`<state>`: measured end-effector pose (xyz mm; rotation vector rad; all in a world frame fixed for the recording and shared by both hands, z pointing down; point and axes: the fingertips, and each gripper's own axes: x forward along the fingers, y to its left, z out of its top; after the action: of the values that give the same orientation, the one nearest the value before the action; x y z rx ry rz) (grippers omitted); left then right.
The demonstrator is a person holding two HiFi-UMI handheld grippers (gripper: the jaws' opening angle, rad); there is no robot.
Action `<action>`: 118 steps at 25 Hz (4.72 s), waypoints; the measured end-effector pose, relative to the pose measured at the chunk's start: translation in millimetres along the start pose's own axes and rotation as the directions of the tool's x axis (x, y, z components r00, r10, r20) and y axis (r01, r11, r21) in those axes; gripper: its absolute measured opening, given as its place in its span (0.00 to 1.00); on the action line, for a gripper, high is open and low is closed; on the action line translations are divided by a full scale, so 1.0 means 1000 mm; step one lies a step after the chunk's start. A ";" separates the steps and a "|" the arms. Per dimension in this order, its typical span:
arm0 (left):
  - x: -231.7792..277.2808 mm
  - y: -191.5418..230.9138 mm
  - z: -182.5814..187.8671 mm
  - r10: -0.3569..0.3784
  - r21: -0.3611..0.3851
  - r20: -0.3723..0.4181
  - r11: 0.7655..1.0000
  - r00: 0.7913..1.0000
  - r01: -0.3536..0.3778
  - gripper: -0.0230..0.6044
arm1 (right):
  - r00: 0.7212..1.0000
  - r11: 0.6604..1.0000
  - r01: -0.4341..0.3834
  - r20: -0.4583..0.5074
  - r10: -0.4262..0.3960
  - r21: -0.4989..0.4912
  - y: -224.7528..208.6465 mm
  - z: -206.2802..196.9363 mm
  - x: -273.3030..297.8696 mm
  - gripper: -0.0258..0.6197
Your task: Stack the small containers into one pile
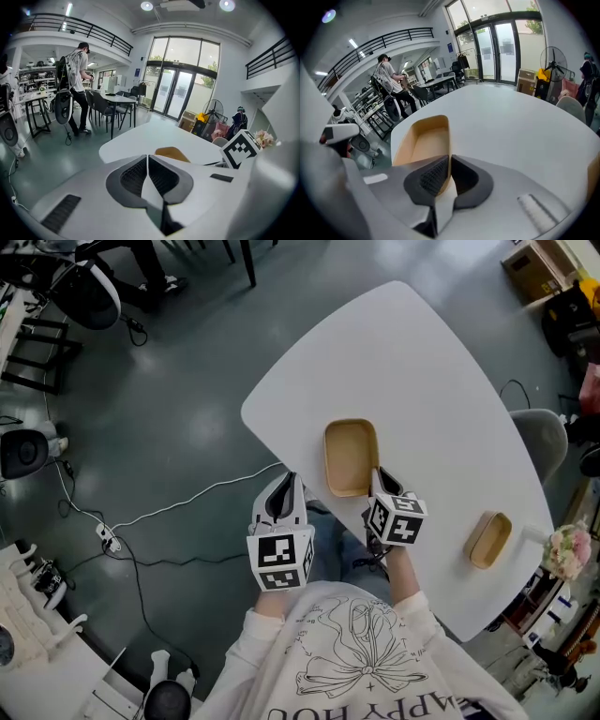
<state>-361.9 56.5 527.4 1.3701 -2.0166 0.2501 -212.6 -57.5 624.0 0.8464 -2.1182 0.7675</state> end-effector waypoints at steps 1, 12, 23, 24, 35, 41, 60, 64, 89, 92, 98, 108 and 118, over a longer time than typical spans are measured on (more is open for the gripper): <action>0.000 0.000 0.001 -0.003 0.002 0.000 1.000 1.000 0.003 0.06 | 1.000 1.000 -0.015 0.008 0.015 0.020 0.002 0.001 -0.002 0.09; 0.006 -0.057 0.019 -0.133 0.087 0.016 0.988 0.991 0.131 0.06 | 0.987 0.990 -0.019 0.163 -0.004 0.140 -0.027 0.031 -0.060 0.09; 0.003 -0.207 0.025 -0.332 0.216 0.013 0.922 0.943 0.321 0.06 | 0.944 0.950 0.093 0.276 -0.179 0.298 -0.149 0.019 -0.167 0.09; 0.002 -0.222 0.023 -0.350 0.230 0.010 0.912 0.937 0.339 0.06 | 0.938 0.943 0.104 0.284 -0.199 0.316 -0.162 0.015 -0.177 0.09; -0.013 -0.367 -0.014 -0.481 0.308 -0.051 0.826 0.875 0.472 0.06 | 0.893 0.866 0.182 0.290 -0.344 0.466 -0.279 -0.042 -0.267 0.09; -0.018 -0.421 -0.035 -0.507 0.336 -0.076 0.798 0.859 0.501 0.06 | 0.883 0.835 0.196 0.278 -0.379 0.515 -0.327 -0.071 -0.296 0.09; -0.005 -0.481 -0.070 -0.527 0.359 -0.158 0.757 0.835 0.546 0.06 | 0.931 0.790 0.215 0.125 -0.344 0.575 -0.373 -0.135 -0.301 0.09; -0.003 -0.480 -0.076 -0.523 0.354 -0.167 0.759 0.836 0.546 0.06 | 0.936 0.778 0.224 0.093 -0.339 0.587 -0.375 -0.146 -0.297 0.08; -0.012 -0.457 -0.074 -0.480 0.356 -0.139 0.792 0.866 0.496 0.06 | 0.922 0.807 0.244 0.130 -0.365 0.537 -0.382 -0.143 -0.285 0.24; -0.017 -0.461 -0.065 -0.493 0.364 -0.117 0.787 0.862 0.499 0.06 | 0.898 0.840 0.240 0.216 -0.382 0.487 -0.376 -0.122 -0.299 0.24; -0.026 -0.465 -0.031 -0.521 0.396 -0.050 0.773 0.852 0.496 0.06 | 0.824 0.869 0.251 0.377 -0.424 0.427 -0.356 -0.070 -0.333 0.18; -0.052 -0.465 0.043 -0.582 0.473 0.091 0.740 0.808 0.479 0.06 | 0.647 0.882 0.304 0.602 -0.468 0.359 -0.315 0.013 -0.392 0.10; -0.079 -0.465 0.105 -0.641 0.524 0.215 0.713 0.737 0.467 0.06 | 0.496 0.871 0.392 0.729 -0.472 0.297 -0.280 0.067 -0.437 0.06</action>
<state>19.7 -136.2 302.3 2.4328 -1.7595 0.1630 201.7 -134.5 314.0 1.9794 -2.4009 0.1939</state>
